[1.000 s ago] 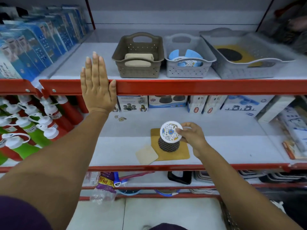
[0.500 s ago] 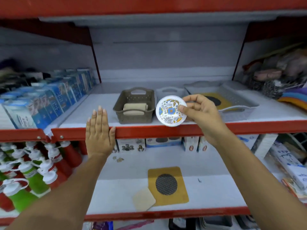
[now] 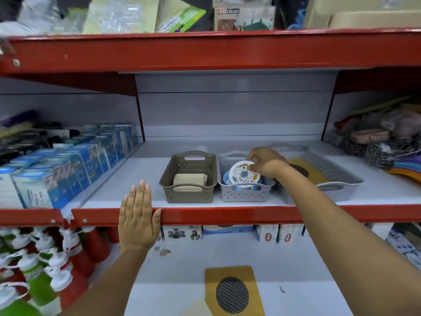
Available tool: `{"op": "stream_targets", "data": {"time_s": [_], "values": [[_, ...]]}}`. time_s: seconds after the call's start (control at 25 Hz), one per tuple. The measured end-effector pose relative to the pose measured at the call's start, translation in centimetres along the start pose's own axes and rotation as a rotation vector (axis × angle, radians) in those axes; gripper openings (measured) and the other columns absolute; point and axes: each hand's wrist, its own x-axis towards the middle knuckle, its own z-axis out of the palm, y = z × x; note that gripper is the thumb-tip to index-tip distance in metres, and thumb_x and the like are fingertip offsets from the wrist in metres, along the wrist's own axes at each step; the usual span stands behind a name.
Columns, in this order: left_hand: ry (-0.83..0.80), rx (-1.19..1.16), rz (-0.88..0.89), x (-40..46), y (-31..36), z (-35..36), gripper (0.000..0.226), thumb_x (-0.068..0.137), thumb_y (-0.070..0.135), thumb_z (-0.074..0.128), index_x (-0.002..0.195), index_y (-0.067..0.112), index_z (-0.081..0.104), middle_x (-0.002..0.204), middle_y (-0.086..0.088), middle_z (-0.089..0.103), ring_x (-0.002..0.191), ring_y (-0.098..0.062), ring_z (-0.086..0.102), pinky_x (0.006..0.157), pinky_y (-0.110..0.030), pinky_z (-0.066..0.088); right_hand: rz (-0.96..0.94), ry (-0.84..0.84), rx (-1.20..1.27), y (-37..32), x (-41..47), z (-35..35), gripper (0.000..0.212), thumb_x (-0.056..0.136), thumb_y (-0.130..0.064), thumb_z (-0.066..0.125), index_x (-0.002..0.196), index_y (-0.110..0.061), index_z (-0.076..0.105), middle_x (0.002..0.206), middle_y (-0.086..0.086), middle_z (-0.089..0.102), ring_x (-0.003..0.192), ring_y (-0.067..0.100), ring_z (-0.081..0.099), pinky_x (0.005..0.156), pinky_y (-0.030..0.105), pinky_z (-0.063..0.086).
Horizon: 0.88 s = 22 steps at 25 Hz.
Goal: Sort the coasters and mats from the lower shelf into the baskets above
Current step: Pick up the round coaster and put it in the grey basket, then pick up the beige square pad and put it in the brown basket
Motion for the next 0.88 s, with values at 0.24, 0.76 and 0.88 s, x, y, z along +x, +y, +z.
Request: {"op": "stream_targets", "data": {"time_s": [0.24, 0.76, 0.88], "values": [[0.045, 0.001, 0.009, 0.0, 0.0, 0.3, 0.059, 0.098, 0.039, 0.012, 0.150, 0.014, 0.003, 0.160, 0.006, -0.009, 0.147, -0.013, -0.002, 0.121, -0.032, 0.000, 0.018, -0.055, -0.183, -0.9, -1.3, 0.4, 0.030, 0.089, -0.030, 0.056, 0.119, -0.028, 0.056, 0.129, -0.003, 0.061, 0.122, 0.024, 0.051, 0.105, 0.043, 0.030], [0.023, 0.079, -0.022, -0.4, 0.2, 0.3, 0.059, 0.098, 0.037, 0.015, 0.146, 0.003, 0.022, 0.149, -0.018, 0.035, 0.147, -0.016, 0.002, 0.121, -0.031, 0.001, -0.494, 0.535, 0.254, 0.8, -18.6, 18.1, 0.024, 0.092, -0.019, 0.054, 0.111, -0.007, 0.061, 0.106, 0.012, 0.062, 0.098, 0.025, 0.058, 0.081, 0.035, 0.050], [0.039, 0.088, -0.029, -0.3, 0.2, 0.3, 0.059, 0.098, 0.038, 0.014, 0.145, 0.004, 0.022, 0.149, -0.017, 0.035, 0.146, -0.019, 0.008, 0.120, -0.029, -0.001, -0.375, 0.145, 0.181, 2.5, -19.7, 24.5, 0.031, 0.093, -0.030, 0.050, 0.116, -0.010, 0.058, 0.109, 0.007, 0.060, 0.094, 0.024, 0.061, 0.077, 0.038, 0.054]]}}
